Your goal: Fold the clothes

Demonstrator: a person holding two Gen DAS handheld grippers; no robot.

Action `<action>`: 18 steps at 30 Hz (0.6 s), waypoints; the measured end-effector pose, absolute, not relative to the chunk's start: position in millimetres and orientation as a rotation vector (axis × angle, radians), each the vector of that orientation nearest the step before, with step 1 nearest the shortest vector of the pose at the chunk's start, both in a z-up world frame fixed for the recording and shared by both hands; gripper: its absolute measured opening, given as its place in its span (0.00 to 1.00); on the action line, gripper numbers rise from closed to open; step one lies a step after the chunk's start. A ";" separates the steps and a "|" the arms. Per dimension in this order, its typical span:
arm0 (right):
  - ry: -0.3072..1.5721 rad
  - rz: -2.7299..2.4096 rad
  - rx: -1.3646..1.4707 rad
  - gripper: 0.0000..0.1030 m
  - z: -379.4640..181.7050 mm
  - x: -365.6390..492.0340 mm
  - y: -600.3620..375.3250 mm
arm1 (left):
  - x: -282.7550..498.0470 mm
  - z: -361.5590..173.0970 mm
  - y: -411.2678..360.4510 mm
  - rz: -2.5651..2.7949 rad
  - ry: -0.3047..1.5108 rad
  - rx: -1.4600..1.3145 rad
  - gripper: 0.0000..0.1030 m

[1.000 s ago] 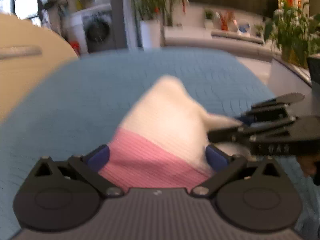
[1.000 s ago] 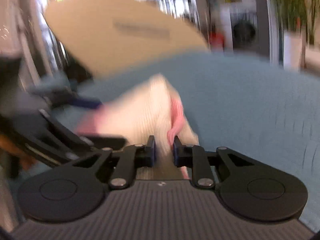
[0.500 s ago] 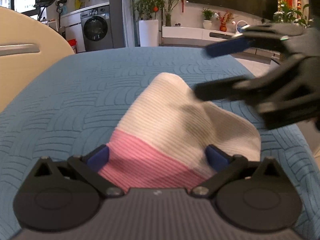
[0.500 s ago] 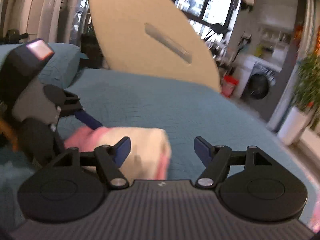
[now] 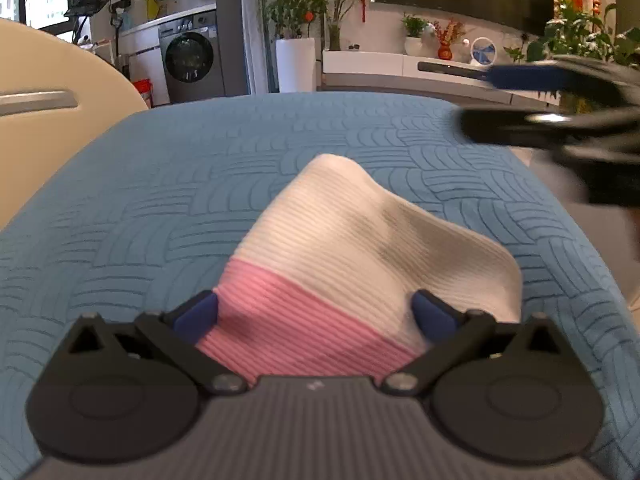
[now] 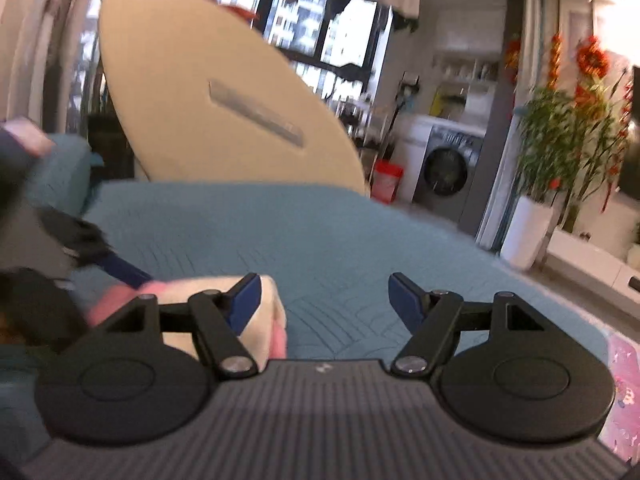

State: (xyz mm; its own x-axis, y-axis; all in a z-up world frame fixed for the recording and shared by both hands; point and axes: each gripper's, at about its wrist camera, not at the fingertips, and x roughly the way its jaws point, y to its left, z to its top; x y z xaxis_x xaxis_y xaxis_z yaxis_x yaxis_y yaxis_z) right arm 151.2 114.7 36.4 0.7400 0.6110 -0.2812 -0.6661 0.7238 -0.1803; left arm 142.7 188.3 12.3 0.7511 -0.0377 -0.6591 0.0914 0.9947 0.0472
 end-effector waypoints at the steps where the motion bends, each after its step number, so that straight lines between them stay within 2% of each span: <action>1: 0.202 0.706 -0.271 0.71 40.2 138.7 109.6 | 141.5 13.4 188.9 -0.072 0.718 0.073 1.00; 6: 0.298 0.722 -0.243 0.71 19.3 95.4 118.3 | 133.2 26.1 201.7 -0.022 0.700 0.069 1.00; 13: 0.322 0.779 -0.411 0.71 -39.7 91.1 173.1 | 112.2 41.2 220.5 0.086 0.681 0.151 1.00; 14: 0.334 0.789 -0.429 0.74 -47.9 93.7 179.4 | 110.9 42.5 222.8 0.115 0.674 0.172 1.00; 15: 0.342 0.798 -0.441 0.76 -52.8 96.2 183.9 | 110.1 43.9 225.7 0.137 0.671 0.183 1.00; 18: 0.330 0.809 -0.434 0.75 -44.5 102.3 183.4 | 109.8 47.0 241.9 0.148 0.681 0.111 1.00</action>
